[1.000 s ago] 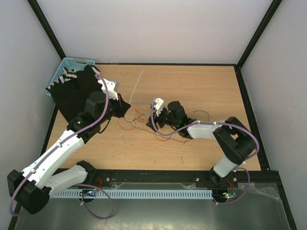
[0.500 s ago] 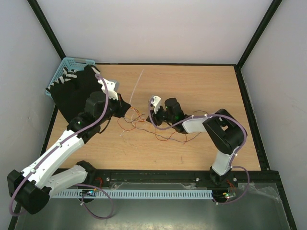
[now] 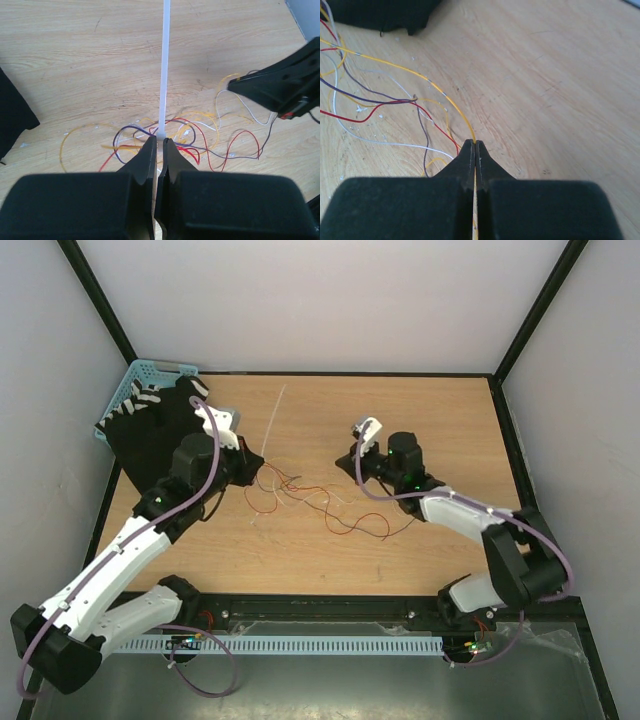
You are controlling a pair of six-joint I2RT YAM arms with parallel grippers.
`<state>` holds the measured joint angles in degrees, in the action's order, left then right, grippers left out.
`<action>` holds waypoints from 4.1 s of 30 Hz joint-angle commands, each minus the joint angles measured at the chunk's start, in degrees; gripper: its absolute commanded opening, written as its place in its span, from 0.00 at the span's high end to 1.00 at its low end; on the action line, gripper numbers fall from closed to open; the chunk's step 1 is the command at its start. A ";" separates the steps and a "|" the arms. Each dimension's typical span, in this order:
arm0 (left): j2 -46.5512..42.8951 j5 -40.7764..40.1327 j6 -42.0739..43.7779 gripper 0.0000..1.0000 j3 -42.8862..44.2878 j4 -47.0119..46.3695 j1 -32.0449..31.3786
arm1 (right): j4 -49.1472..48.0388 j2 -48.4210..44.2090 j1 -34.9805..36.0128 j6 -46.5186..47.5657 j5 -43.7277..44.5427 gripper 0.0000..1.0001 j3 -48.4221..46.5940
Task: Zip-tie the wires
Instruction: Adjust the cable at the center of the board.
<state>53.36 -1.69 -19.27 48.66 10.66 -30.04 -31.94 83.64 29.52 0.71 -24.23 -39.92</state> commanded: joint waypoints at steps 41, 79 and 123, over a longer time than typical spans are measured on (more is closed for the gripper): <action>-0.64 -0.39 -0.99 1.00 0.42 0.09 1.80 | 13.81 -16.53 -10.51 -7.58 -4.00 0.46 1.54; 2.45 -0.06 -4.41 1.00 1.87 -1.32 -1.76 | -38.91 18.22 26.00 15.96 5.47 0.48 0.25; 2.66 -2.33 -3.56 1.00 2.64 -1.78 -5.73 | -35.62 22.24 25.97 16.04 16.48 0.93 -2.50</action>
<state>56.07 -3.31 -23.49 49.60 10.63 -35.46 -67.13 107.37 55.22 17.37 -7.49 -42.65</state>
